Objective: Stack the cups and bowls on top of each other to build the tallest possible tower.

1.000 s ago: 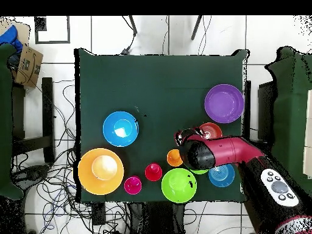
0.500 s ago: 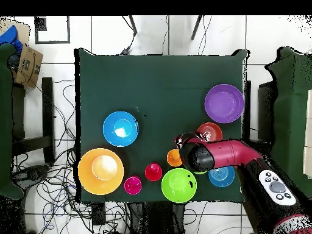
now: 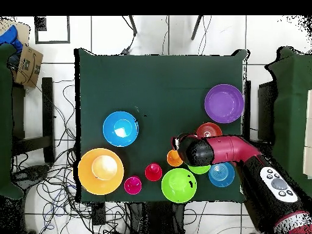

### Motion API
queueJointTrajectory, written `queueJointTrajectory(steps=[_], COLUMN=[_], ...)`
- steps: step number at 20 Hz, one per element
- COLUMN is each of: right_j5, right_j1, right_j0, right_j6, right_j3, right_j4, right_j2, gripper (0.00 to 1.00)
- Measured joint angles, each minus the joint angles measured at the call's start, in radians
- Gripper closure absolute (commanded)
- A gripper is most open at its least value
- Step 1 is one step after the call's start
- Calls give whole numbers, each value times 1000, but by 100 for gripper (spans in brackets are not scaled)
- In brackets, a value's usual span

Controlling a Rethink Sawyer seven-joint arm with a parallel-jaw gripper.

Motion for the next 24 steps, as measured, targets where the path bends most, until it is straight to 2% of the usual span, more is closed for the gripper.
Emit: queueJointTrajectory(steps=[4, 24], right_j5=[58, 60], right_j1=[-23, -40], right_j0=[9, 5], right_j6=[0, 0], right_j3=[0, -3], right_j4=[18, 17], right_j2=[26, 79], gripper=[0, 0])
